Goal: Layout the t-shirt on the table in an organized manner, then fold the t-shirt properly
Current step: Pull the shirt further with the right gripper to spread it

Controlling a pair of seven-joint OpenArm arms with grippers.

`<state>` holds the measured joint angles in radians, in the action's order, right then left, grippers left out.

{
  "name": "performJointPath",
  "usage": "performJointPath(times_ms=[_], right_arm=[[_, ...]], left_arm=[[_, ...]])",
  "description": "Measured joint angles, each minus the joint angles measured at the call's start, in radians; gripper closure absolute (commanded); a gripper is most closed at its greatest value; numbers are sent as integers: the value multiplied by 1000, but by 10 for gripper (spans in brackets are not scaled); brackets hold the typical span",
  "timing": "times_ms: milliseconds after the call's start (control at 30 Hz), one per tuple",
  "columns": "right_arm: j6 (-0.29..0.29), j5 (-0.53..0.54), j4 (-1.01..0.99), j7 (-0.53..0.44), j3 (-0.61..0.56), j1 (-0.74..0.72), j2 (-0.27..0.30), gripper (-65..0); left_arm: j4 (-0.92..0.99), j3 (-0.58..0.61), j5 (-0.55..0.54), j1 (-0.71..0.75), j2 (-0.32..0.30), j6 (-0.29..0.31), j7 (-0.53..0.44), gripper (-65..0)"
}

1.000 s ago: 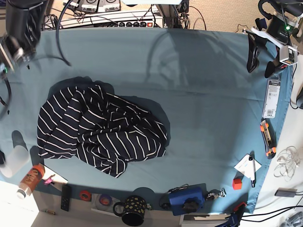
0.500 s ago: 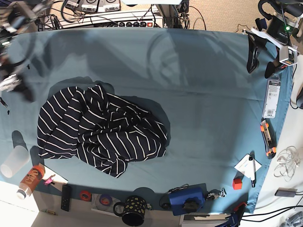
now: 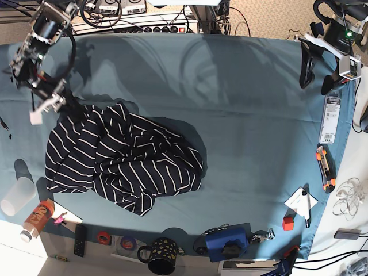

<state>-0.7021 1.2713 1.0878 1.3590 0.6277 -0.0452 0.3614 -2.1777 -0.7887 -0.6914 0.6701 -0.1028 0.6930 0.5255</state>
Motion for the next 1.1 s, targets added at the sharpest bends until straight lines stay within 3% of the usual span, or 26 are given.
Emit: performJointPath(times_ms=[200,267,333,367,467,600,700,833,933,1000,1100], right_arm=[[6,-19,-3,30,-7,-84,-10,-257],[6,-22,-3,29,-22,-110,-9,-171],[6,-31,-3,40,-36,-127,-10,-26],[6,-29,-3,50,-37,-129,-10,0],[8,-8,15,59,-18,-126,-5,0],[9,7,163,63,129,-130,2,0],[7,4,285,66,224,-130,37,0],[5,11,377,63,280,-130,116,0],[5,9,379,63,280,-132,167,0],[5,2,380,62,280,-132,174,0],[5,-14,378,61,274,-109,169,0]], left_arm=[[0,0,0,0,0,0,0,-348],[0,0,0,-1,0,0,0,-348],[0,0,0,-12,0,0,0,-348],[0,0,0,-20,0,0,0,-348],[0,0,0,-36,0,0,0,-347],[0,0,0,-34,0,0,10,-299],[0,17,0,-33,0,0,16,-280],[0,165,21,-34,-1,-3,15,-281],[1,348,141,-35,-4,-4,20,-281],[2,477,192,-45,-3,-11,18,-281],[3,637,277,-78,-3,-78,-34,-281]])
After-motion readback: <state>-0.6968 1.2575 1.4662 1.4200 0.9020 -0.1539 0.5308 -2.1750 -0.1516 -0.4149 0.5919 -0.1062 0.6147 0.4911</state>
